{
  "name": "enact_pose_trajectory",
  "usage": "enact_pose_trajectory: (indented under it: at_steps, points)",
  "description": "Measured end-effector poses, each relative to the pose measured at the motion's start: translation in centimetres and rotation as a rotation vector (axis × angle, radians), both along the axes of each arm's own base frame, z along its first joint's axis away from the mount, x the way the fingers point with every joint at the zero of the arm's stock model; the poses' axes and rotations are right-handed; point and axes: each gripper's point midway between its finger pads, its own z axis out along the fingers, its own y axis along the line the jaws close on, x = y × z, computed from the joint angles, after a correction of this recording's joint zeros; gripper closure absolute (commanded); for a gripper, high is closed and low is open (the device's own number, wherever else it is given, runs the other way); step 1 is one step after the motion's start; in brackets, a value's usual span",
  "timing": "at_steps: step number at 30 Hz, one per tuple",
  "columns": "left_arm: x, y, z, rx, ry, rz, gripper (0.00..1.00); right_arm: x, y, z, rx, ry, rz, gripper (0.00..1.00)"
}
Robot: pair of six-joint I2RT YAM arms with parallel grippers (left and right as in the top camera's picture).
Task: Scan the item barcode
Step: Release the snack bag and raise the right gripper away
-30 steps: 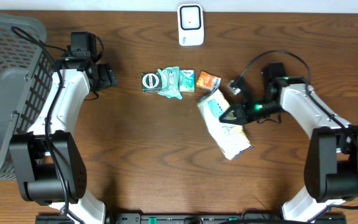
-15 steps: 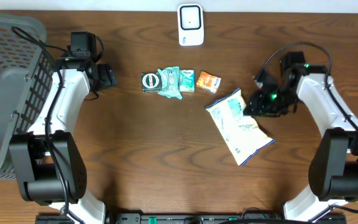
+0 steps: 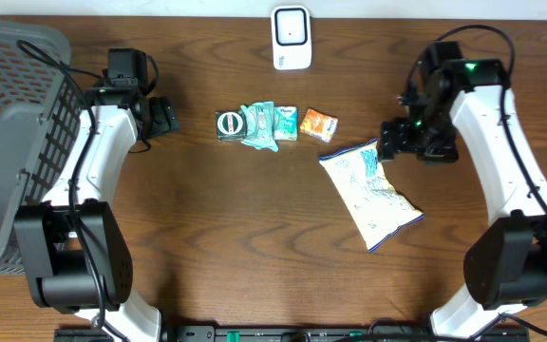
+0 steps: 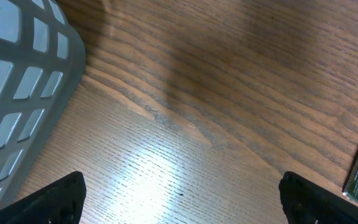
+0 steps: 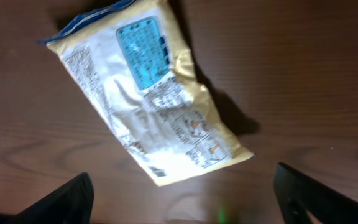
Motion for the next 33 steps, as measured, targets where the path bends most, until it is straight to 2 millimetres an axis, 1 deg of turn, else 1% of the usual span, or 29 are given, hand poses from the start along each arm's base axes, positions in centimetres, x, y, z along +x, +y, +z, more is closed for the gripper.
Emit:
enact_pose_trajectory:
  at_steps: [1, 2, 3, 7, 10, 15, 17, 21, 22, 23, 25, 28, 30, 31, 33]
  points:
    - [0.0, 0.0, 0.0, 0.000, 0.000, 0.000, 0.02, -0.1, 0.5, 0.0, -0.001, 0.000, 0.013, 0.10]
    - [0.0, 0.0, 0.0, 0.000, 0.000, 0.000, 0.02, -0.2, 0.8, 0.0, -0.003, 0.000, 0.023, 0.08]
    - [0.0, 0.0, 0.0, 0.000, 0.000, 0.000, 0.02, -0.3, 1.2, 0.0, -0.009, 0.000, 0.035, 0.01]
    - [0.0, 0.0, 0.0, 0.000, 0.000, 0.000, 0.02, -0.4, 1.5, 0.4, -0.050, -0.003, 0.064, 0.01]
    - [0.0, 0.0, 0.0, 0.000, 0.000, 0.000, 0.02, -0.3, 1.2, 1.7, -0.072, -0.017, 0.068, 0.01]
    - [0.0, 0.0, 0.0, 0.000, 0.000, 0.000, 0.02, 0.8, 1.2, 4.1, -0.079, -0.077, 0.066, 0.01]
    - [0.0, 0.0, 0.0, 0.000, 0.000, 0.000, 0.02, 1.2, 1.5, 4.6, -0.059, -0.096, 0.065, 0.01]
    - [0.0, 0.0, 0.0, 0.000, 0.000, 0.000, 0.02, 0.9, 3.2, 4.8, 0.029, -0.087, 0.072, 0.01]
    - [0.0, 0.0, 0.0, 0.000, 0.000, 0.000, 0.03, 0.9, 3.4, 4.8, 0.036, -0.087, 0.076, 0.02]
    - [0.0, 0.0, 0.0, 0.000, 0.000, 0.000, 0.02, 0.9, 3.5, 4.8, 0.036, -0.089, 0.079, 0.06]
    - [0.0, 0.0, 0.0, 0.000, 0.000, 0.000, 0.02, 0.9, 3.5, 4.8, 0.035, -0.090, 0.084, 0.19]
    - [0.0, 0.0, 0.0, 0.000, 0.000, 0.000, 0.02, 0.9, 3.5, 4.8, 0.034, -0.090, 0.083, 0.55]
    - [0.0, 0.0, 0.0, 0.000, 0.000, 0.000, 0.03, 1.0, 3.5, 4.8, 0.032, -0.093, 0.088, 0.66]
    - [0.0, 0.0, 0.0, 0.000, 0.000, 0.000, 0.03, 1.2, 3.6, 4.8, 0.034, -0.101, 0.089, 0.67]
    - [0.0, 0.0, 0.0, 0.000, 0.000, 0.000, 0.02, 1.4, 3.7, 4.7, 0.035, -0.111, 0.088, 0.78]
